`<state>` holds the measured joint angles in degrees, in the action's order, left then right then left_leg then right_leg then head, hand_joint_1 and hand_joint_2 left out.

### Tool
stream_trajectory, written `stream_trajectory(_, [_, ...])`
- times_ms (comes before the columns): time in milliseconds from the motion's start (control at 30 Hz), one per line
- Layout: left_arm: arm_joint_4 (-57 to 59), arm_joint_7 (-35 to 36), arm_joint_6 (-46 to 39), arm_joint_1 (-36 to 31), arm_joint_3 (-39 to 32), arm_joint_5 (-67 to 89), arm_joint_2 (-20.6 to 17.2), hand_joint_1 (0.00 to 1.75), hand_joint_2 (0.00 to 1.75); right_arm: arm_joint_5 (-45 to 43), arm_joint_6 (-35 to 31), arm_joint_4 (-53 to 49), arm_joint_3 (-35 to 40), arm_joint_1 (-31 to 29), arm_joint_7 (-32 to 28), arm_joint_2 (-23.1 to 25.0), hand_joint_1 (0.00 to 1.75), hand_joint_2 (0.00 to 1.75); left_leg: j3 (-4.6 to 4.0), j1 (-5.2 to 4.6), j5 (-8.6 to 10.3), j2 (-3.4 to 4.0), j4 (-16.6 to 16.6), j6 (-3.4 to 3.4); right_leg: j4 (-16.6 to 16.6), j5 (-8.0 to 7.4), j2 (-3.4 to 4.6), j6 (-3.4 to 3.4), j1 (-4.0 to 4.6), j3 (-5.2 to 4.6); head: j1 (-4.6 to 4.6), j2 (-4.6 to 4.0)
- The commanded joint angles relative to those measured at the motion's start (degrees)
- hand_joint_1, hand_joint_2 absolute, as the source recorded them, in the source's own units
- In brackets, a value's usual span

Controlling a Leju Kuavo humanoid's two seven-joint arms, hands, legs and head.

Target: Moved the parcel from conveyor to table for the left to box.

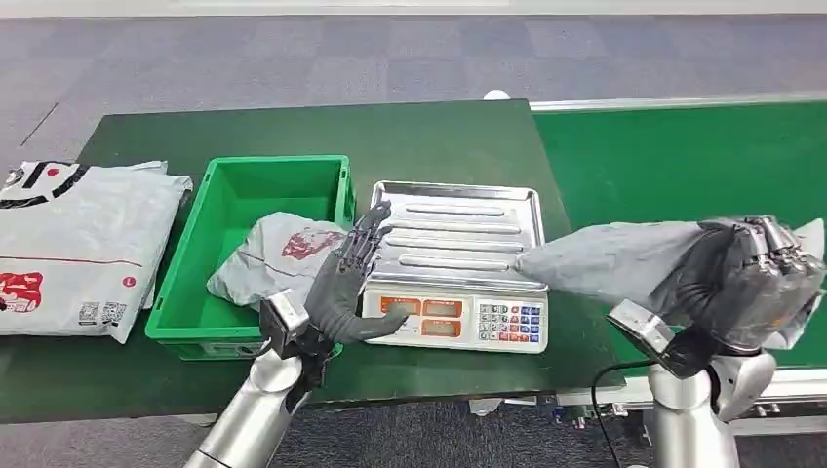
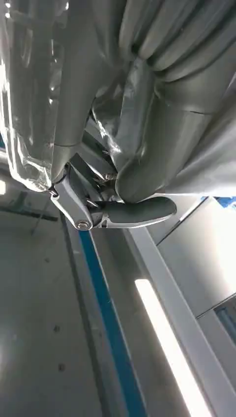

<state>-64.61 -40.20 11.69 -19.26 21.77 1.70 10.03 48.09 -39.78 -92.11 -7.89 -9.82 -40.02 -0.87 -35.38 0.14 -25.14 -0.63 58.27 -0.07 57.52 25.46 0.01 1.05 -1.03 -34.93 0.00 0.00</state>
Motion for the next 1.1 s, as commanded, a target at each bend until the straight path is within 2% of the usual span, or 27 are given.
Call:
stream_trajectory(33, [3.72,0.20,0.31,-2.78,1.22,-0.17,-0.93,0.00,1.75,9.10,-0.22,4.98,10.26,-0.32,0.20,-0.21,1.75,1.75,0.27,0.04,-0.07,0.23,-0.10,-0.04,-0.13,-0.01,0.18,-0.09,0.05,0.22,0.00,0.00])
stream_trajectory(67, [3.77,0.20,0.31,-2.97,1.31,-0.23,-1.04,0.00,1.75,14.42,-0.22,8.82,12.94,-1.49,2.96,-1.92,1.75,1.75,0.18,0.07,-0.06,0.22,-0.05,-0.04,-0.10,-0.02,0.18,-0.07,0.08,0.15,0.00,0.00])
stream_trajectory(133, [3.03,0.20,0.67,-2.62,1.44,-0.35,-1.58,0.00,1.75,18.40,6.24,15.64,19.83,-4.30,8.62,-5.30,1.75,1.75,0.27,0.08,-0.06,0.32,-0.09,-0.05,-0.16,-0.07,0.28,-0.07,0.10,0.22,0.00,0.00])
stream_trajectory(200, [2.61,0.20,0.91,-2.30,1.57,-0.23,-1.79,0.00,1.75,18.10,10.31,20.83,22.76,-6.09,10.08,-5.62,1.75,1.75,0.28,0.07,-0.06,0.48,-0.12,-0.05,-0.18,-0.12,0.45,-0.07,0.09,0.20,0.00,0.00])
stream_trajectory(300, [2.01,0.20,0.88,-1.82,1.91,-0.01,-1.93,0.00,1.75,19.47,20.67,29.59,26.29,-9.74,14.99,-5.24,1.75,1.75,0.46,0.09,-0.02,0.56,-0.23,-0.05,-0.30,-0.19,0.52,-0.11,0.12,0.32,0.00,0.00])
stream_trajectory(333, [2.01,0.20,0.90,-1.81,1.96,-0.01,-1.96,0.00,1.75,20.32,24.00,31.85,26.97,-10.80,17.28,-5.02,1.75,1.75,0.29,0.09,-0.03,0.41,-0.12,-0.04,-0.17,-0.11,0.37,-0.07,0.10,0.21,0.00,0.00])
stream_trajectory(400, [2.74,0.20,1.16,-2.34,2.22,0.21,-1.82,0.00,1.75,15.07,36.00,38.73,27.14,-13.47,17.92,-4.66,1.75,1.75,0.32,0.08,-0.03,0.43,-0.13,-0.04,-0.18,-0.11,0.36,-0.09,0.10,0.24,0.00,0.00])
stream_trajectory(433, [2.92,0.20,1.03,-2.44,2.20,0.26,-1.72,0.00,1.75,14.48,37.09,40.40,27.03,-13.97,18.12,-4.78,1.75,1.75,0.38,0.08,-0.01,0.49,-0.18,-0.04,-0.24,-0.16,0.40,-0.09,0.10,0.28,0.00,0.00])
stream_trajectory(467, [3.06,0.20,0.96,-2.52,2.21,0.24,-1.67,0.00,1.75,13.95,38.01,42.46,27.21,-14.70,18.07,-4.90,1.75,1.75,0.42,0.10,0.00,0.43,-0.21,-0.04,-0.27,-0.15,0.33,-0.09,0.12,0.36,0.00,0.00])
stream_trajectory(533, [2.99,0.20,0.72,-2.47,2.04,0.15,-1.51,0.00,1.75,12.35,34.77,45.29,27.71,-16.19,15.59,-4.59,1.75,1.75,0.40,0.09,0.00,0.38,-0.15,-0.03,-0.22,-0.14,0.30,-0.08,0.11,0.32,0.00,0.00])
stream_trajectory(700, [2.91,0.20,0.60,-2.43,1.93,0.13,-1.43,0.00,1.75,11.07,32.90,44.24,27.54,-16.15,13.85,-4.44,1.75,1.75,0.72,0.12,0.05,0.35,-0.29,-0.07,-0.36,-0.15,0.23,-0.14,0.14,0.63,0.00,0.00])
stream_trajectory(767, [2.91,0.20,0.65,-2.34,1.77,0.04,-1.20,0.00,1.75,8.36,31.19,40.80,26.88,-15.41,11.70,-4.46,1.75,1.75,0.63,0.10,0.01,0.33,-0.16,-0.07,-0.22,-0.12,0.22,-0.10,0.12,0.53,0.00,0.00])
stream_trajectory(933, [2.59,0.20,1.19,-2.78,1.26,-0.20,-0.56,0.00,1.75,-4.11,31.97,30.34,24.01,-12.37,5.41,-5.13,1.75,1.75,0.56,0.06,0.01,0.25,-0.12,-0.06,-0.14,-0.08,0.15,-0.09,0.09,0.45,0.00,0.00])
stream_trajectory(1100, [2.59,0.20,1.19,-2.78,1.26,-0.20,-0.56,0.00,1.75,-4.11,31.97,30.34,24.01,-12.37,5.41,-5.13,1.75,1.75,0.51,0.04,-0.04,0.32,-0.05,-0.04,-0.07,-0.07,0.23,-0.09,0.06,0.36,0.00,0.00])
